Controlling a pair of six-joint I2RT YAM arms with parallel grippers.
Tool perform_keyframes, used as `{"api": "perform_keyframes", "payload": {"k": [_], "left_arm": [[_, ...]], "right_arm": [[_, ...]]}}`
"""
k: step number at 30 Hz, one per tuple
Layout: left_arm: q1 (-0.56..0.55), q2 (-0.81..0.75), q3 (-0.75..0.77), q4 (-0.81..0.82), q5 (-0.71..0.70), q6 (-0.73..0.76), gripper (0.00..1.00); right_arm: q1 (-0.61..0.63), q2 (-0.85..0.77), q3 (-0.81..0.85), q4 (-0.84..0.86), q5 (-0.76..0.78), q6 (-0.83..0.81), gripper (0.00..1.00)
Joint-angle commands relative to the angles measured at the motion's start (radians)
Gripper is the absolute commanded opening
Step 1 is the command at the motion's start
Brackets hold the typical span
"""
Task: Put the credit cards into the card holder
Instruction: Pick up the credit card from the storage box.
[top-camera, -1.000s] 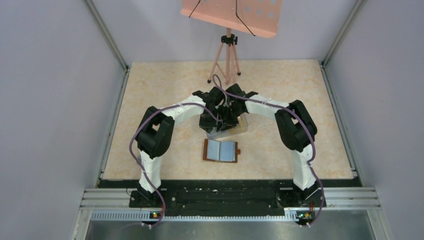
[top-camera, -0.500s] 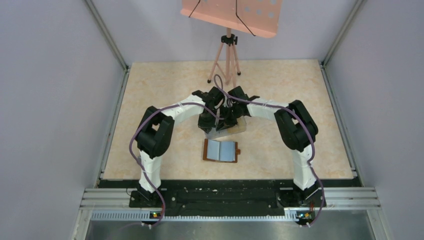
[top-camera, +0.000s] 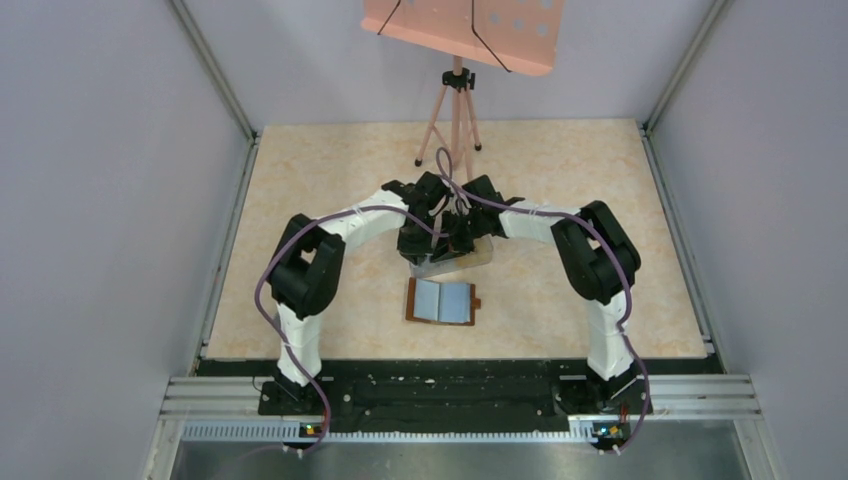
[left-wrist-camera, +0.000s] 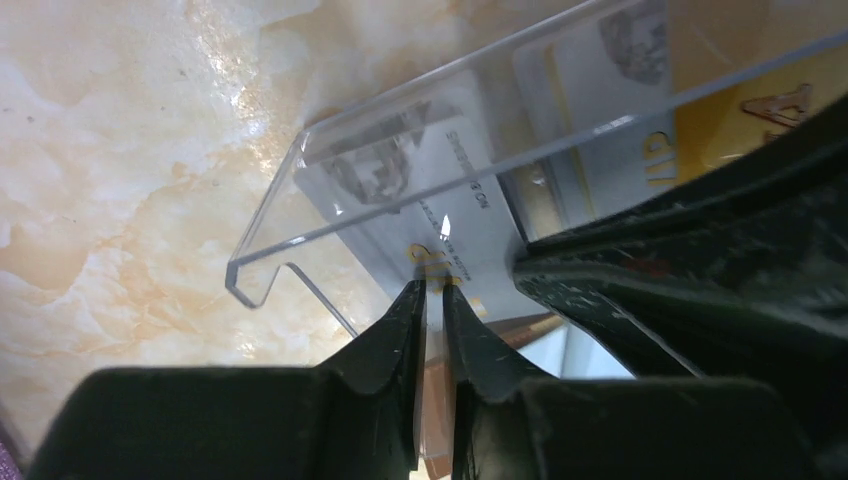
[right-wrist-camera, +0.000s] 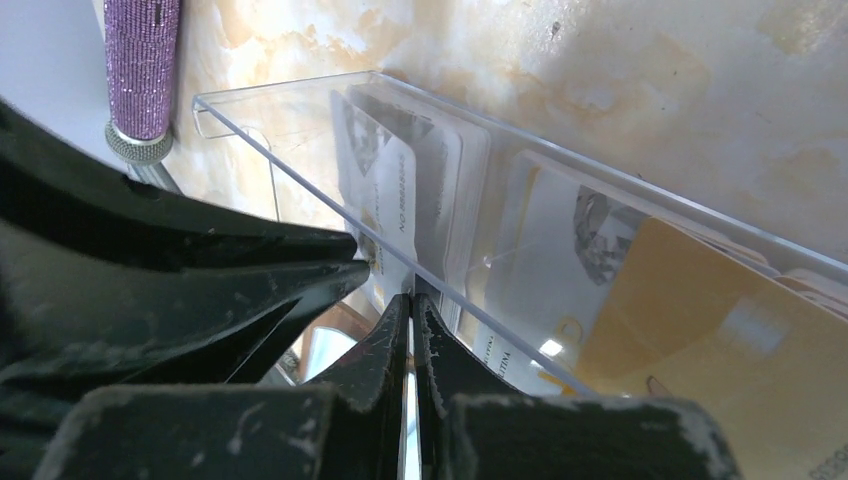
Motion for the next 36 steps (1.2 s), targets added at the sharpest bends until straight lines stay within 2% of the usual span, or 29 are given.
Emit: {"api": "perform_keyframes", "payload": {"k": [1,7,16,21,27,29,32,36], "left_arm": [[0.006,-0.118,-0.013,0.066,0.04,-0.039,0.19],[0.044,-0.199,-0.05,0.117,0.111,-0.081,0.21],[0.148,-0.319,-0.185,0.215,0.202,-0.136,0.24],[0.177,-0.333,-0.218,0.217,0.209,-0.129,0.24],[0.188,-0.341,-0.247,0.217,0.211,-0.126,0.24],[0.188,-0.342,-0.254,0.217,0.211,-0.126,0.25],[0.191,-0.352,-0.261,0.219,0.209,-0.127,0.25],[0.195,-0.376,-0.274,0.23,0.21,-0.128,0.25]], "right_arm": [[0.012,0.002,-0.034,-0.08,-0.033,0.044,0.0],[0.012,-0.016,-0.019,-0.078,-0.053,0.05,0.0],[0.02,-0.04,-0.035,0.0,-0.127,0.091,0.0],[0.03,-0.029,-0.031,0.01,-0.135,0.09,0.12],[0.04,-0.007,-0.018,0.011,-0.135,0.089,0.17],[0.041,-0.001,-0.01,0.002,-0.122,0.089,0.16],[0.043,0.007,0.016,-0.036,-0.095,0.074,0.0],[0.041,-0.02,0.044,-0.094,-0.042,0.037,0.0]]}}
